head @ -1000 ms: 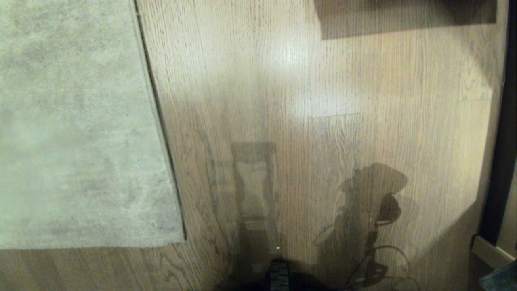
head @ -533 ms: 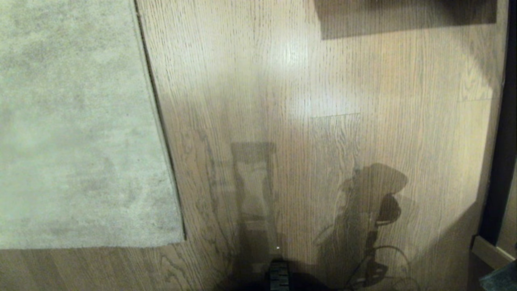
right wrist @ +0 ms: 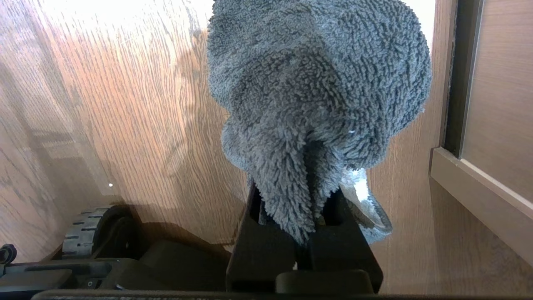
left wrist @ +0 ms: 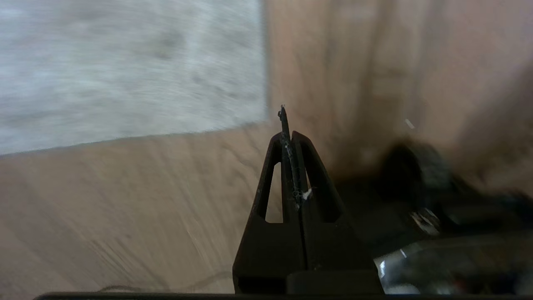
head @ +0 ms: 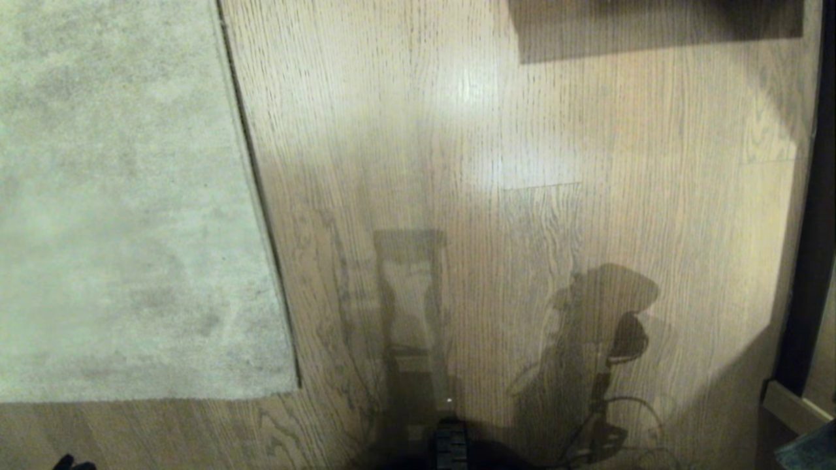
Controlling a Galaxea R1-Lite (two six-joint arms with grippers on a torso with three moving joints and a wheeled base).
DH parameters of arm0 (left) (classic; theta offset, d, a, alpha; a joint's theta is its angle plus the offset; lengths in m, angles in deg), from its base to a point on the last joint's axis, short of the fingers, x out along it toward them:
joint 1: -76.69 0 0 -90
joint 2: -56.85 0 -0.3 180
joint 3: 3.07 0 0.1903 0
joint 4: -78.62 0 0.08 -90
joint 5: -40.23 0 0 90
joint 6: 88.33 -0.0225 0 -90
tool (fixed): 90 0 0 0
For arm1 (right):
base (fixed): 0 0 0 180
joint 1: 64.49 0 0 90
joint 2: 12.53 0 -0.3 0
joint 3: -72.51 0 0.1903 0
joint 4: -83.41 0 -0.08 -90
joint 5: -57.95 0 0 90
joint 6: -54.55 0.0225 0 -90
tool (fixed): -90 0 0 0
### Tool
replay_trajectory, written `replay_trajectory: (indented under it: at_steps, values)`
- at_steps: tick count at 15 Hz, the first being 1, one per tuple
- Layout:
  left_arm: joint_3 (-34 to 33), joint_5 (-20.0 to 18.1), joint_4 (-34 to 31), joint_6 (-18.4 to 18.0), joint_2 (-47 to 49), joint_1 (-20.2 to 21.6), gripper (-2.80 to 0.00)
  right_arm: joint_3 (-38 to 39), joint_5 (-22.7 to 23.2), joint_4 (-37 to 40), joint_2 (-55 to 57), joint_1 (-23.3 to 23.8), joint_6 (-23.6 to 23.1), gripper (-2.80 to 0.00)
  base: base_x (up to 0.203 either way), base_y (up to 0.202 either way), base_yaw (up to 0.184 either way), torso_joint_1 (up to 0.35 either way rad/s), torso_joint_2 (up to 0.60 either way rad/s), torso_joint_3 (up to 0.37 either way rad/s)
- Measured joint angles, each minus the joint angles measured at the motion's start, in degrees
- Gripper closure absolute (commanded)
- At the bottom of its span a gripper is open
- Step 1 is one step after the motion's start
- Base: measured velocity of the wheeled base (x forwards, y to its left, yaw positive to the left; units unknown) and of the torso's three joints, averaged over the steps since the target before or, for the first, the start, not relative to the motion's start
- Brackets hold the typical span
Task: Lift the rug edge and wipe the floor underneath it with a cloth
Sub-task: Lift up the carpet
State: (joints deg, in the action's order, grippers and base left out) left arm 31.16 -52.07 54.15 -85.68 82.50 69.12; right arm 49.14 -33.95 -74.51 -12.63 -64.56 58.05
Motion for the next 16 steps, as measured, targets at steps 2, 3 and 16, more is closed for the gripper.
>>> replay_trajectory:
  at_steps: [2, 3, 16]
  values:
    - [2.7, 4.6, 0.0, -0.5, 8.3, -6.3, 0.00, 0.0, 0.0, 0.0, 0.0, 0.0, 0.0, 0.00, 0.000, 0.000, 0.000, 0.000, 0.00, 0.000]
    - [3.7, 8.1, 0.0, -1.5, 11.9, -8.5, 0.00, 0.0, 0.0, 0.0, 0.0, 0.0, 0.0, 0.00, 0.000, 0.000, 0.000, 0.000, 0.00, 0.000]
    - [8.8, 24.4, 0.0, -3.7, 45.3, -13.3, 0.00, 0.0, 0.0, 0.0, 0.0, 0.0, 0.0, 0.00, 0.000, 0.000, 0.000, 0.000, 0.00, 0.000]
